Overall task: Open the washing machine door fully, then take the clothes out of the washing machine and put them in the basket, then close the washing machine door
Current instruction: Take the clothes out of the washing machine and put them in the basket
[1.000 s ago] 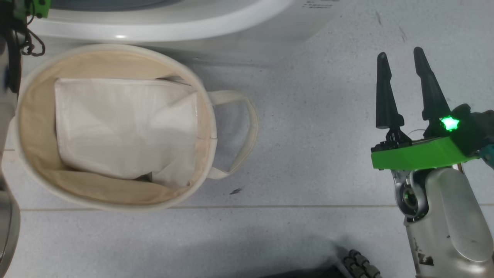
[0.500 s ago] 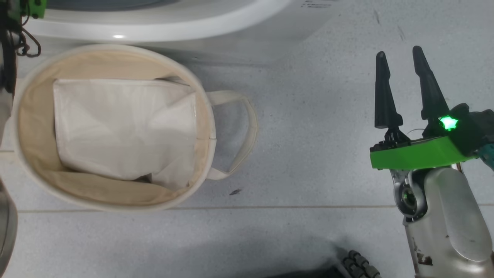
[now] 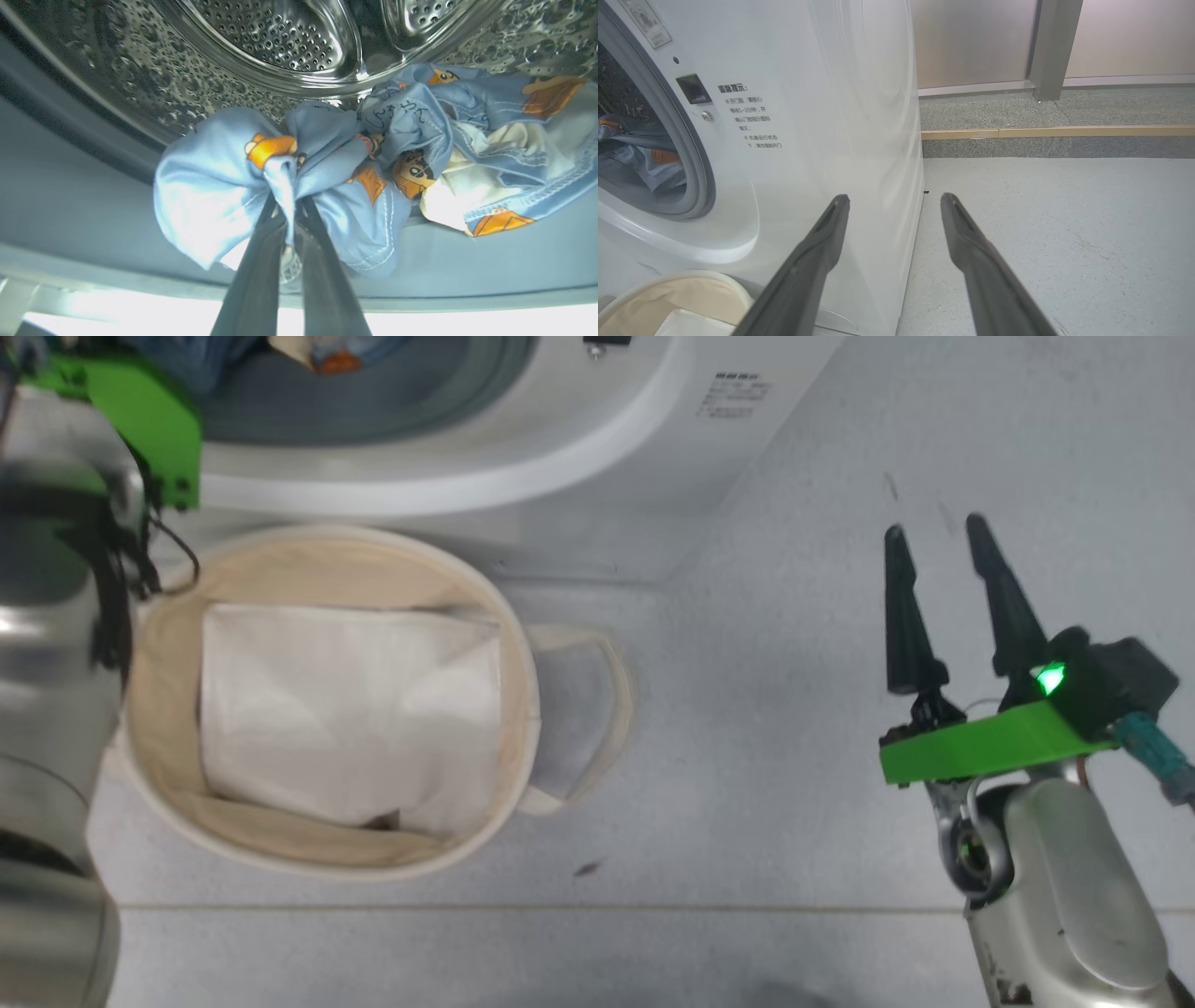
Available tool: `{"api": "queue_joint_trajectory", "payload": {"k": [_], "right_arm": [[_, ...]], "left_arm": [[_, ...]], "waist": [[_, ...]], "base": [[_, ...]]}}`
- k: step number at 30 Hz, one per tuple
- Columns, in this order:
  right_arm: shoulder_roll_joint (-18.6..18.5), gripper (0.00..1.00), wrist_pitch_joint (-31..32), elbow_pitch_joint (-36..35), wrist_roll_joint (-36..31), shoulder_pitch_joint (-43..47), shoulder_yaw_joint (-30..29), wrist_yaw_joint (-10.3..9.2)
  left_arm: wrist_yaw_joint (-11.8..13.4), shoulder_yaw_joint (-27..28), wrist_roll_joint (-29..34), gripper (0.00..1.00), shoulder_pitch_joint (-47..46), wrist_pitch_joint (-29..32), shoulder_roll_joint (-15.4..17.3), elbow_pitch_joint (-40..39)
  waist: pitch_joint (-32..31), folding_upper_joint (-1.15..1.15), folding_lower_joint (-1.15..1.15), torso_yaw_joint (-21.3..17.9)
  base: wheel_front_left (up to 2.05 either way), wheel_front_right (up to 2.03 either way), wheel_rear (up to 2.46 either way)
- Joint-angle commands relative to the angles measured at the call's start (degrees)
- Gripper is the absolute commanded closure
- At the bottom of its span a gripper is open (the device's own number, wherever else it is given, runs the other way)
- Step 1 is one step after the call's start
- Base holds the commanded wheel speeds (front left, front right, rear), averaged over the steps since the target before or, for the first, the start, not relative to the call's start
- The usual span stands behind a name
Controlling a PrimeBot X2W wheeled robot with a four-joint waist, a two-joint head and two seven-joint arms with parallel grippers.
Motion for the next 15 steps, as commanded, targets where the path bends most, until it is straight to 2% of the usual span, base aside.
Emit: {"api": "queue_joint_trajectory", "payload": {"k": [1,7,9,13,14,15], "right_arm": [[0.57,0.00,-0.28,-0.90,0.59,1.67,1.53,0.43],[0.14,0.00,-0.28,2.07,2.02,3.60,2.84,0.43],[-0.12,0.00,-0.28,2.72,2.49,4.32,3.07,0.43],[-0.65,0.00,-0.28,3.93,3.20,5.58,3.50,0.43],[-0.65,0.00,-0.28,3.93,3.20,5.58,3.50,0.43],[-0.66,0.00,-0.28,4.00,3.47,5.77,3.61,0.43]], "left_arm": [[0.99,1.41,-0.78,1.00,0.08,-2.65,2.08,-0.84],[-1.27,3.30,-4.11,1.00,8.64,-7.45,-0.28,-2.12],[-2.72,3.54,-4.67,1.00,11.25,-8.05,-0.66,-3.99],[-2.24,5.63,-4.90,1.00,17.21,-8.38,1.03,-15.20],[-2.24,5.63,-4.90,1.00,17.21,-8.38,1.03,-15.20],[-2.15,6.51,-5.14,1.00,19.50,-8.39,1.67,-18.41]], "waist": [[-3.70,0.00,0.00,0.85],[-11.17,0.00,0.00,2.02],[-13.28,0.00,0.00,2.54],[-17.12,0.00,0.00,3.43],[-17.12,0.00,0.00,3.43],[-17.96,0.00,0.00,3.56]], "base": [[0.00,0.00,0.00],[0.00,0.00,0.00],[0.00,0.00,0.00],[0.00,0.00,0.00],[0.00,0.00,0.00],[0.00,0.00,0.00]]}}
